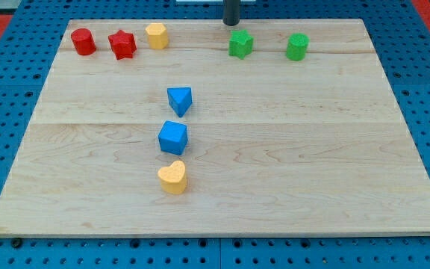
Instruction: Push the red star along with the red circle to the top left
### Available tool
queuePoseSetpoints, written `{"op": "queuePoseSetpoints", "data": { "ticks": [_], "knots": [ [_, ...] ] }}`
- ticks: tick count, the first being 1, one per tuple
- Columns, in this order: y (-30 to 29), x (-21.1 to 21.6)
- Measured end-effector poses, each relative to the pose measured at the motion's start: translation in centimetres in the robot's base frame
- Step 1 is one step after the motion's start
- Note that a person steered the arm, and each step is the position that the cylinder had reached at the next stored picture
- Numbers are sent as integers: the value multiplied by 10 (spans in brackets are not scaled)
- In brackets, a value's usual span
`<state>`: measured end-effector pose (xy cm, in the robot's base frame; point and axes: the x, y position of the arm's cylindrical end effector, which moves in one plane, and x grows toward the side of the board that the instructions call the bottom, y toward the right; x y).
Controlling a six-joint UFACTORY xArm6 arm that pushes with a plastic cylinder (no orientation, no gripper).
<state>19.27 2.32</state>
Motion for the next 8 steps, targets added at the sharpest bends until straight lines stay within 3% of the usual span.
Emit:
{"op": "queuePoseSetpoints", "data": {
  "ticks": [1, 3, 5, 6, 8],
  "knots": [
    [-95, 0],
    [-145, 7],
    [-137, 46],
    [-142, 27],
    [-24, 40]
  ]
}}
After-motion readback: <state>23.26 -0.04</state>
